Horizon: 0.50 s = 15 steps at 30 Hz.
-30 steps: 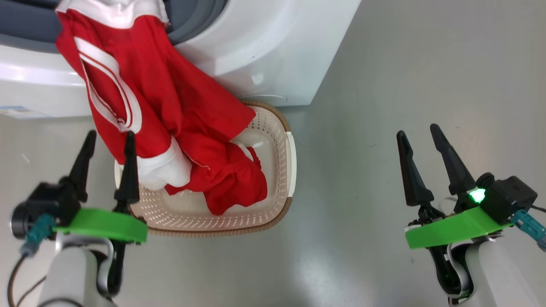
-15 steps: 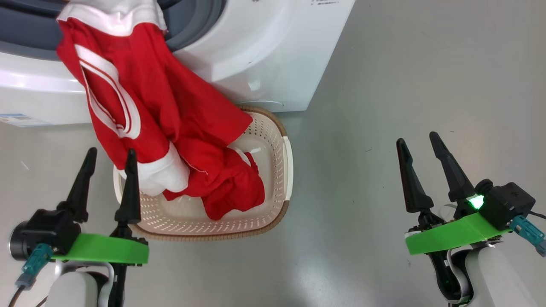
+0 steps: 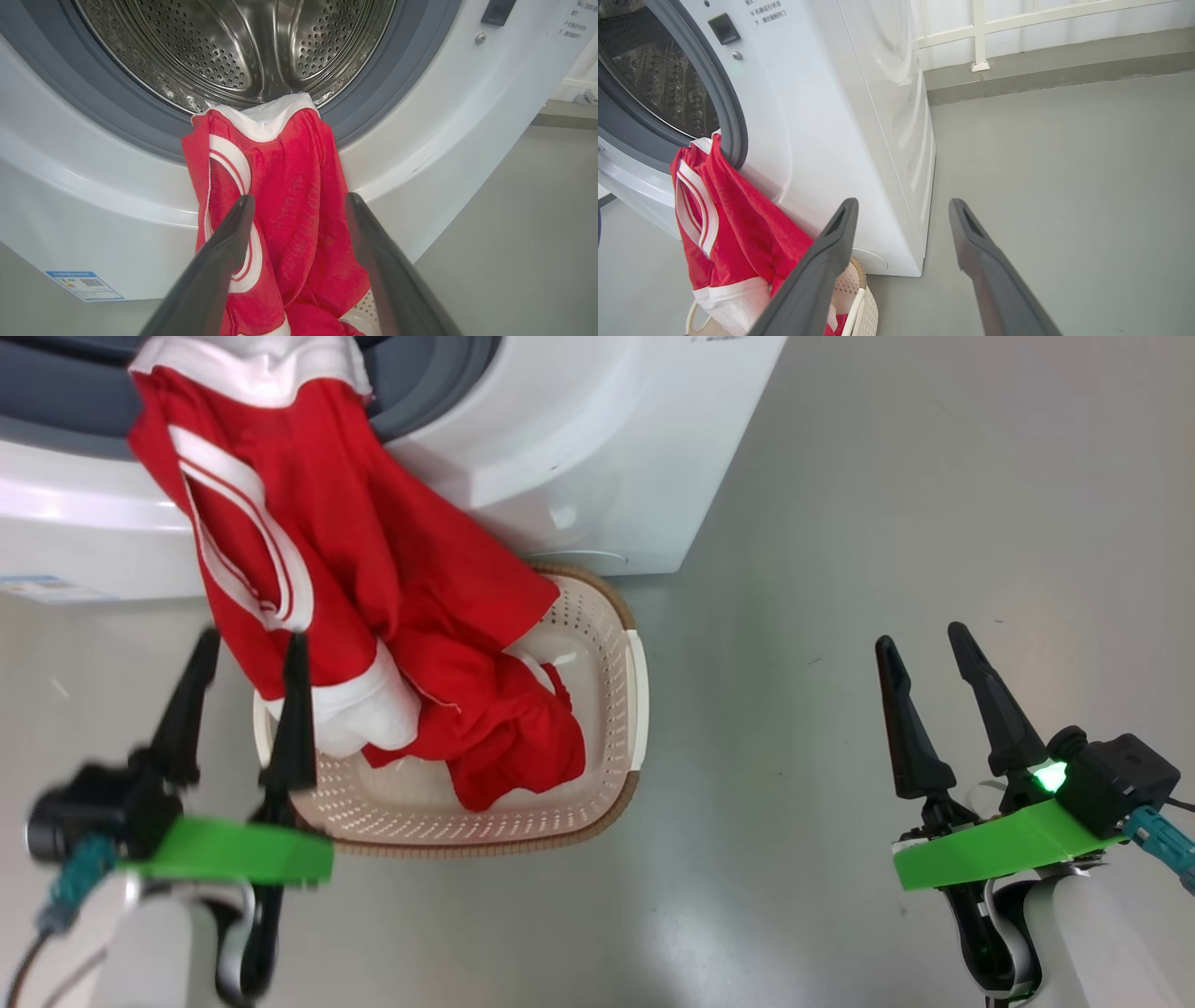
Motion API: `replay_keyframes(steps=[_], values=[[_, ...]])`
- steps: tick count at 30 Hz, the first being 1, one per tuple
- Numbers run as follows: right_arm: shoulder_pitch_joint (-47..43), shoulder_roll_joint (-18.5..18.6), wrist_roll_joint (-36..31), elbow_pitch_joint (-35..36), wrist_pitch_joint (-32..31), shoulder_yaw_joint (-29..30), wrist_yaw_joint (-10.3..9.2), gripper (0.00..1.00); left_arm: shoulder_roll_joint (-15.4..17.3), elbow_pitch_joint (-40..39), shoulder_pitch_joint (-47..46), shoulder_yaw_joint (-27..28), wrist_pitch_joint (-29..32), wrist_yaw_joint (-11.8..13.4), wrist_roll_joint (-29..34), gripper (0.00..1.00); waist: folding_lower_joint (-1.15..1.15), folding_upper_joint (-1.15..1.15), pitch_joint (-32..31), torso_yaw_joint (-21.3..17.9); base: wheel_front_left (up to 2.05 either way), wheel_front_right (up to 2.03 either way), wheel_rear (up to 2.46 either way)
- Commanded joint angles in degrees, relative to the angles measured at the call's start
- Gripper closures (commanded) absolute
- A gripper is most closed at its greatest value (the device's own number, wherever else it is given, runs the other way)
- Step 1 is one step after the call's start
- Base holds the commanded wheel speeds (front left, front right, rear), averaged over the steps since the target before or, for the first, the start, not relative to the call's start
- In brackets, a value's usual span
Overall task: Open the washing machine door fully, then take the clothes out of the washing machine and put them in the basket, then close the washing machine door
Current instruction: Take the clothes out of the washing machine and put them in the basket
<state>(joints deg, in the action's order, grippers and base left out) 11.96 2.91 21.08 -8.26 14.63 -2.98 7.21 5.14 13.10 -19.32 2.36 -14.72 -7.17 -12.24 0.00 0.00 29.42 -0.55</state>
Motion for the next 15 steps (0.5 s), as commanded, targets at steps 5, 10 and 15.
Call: replay_keyframes(steps=[5, 10, 15], values=[[0.4, 0.0, -0.4, 1.5, 0.4, -1.0, 0.28, 0.0, 3.9, 1.8, -8.2, -1.3, 0.1, -0.3, -2.0, 0.0, 0.0, 0.0, 1.0, 1.0, 0.0, 0.0, 0.0], [1.4, 0.0, -0.4, 1.5, 0.4, -1.2, 0.28, 0.0, 6.2, 5.2, -17.8, -4.5, 4.6, -0.3, -3.7, 0.0, 0.0, 0.0, 2.0, 1.2, 0.0, 0.0, 0.0], [1.9, 0.0, -0.1, 1.7, 0.4, -1.5, 0.28, 0.0, 7.8, 9.3, -26.4, -7.9, 11.0, -0.3, -5.2, 0.0, 0.0, 0.0, 3.0, 0.9, 0.0, 0.0, 0.0]])
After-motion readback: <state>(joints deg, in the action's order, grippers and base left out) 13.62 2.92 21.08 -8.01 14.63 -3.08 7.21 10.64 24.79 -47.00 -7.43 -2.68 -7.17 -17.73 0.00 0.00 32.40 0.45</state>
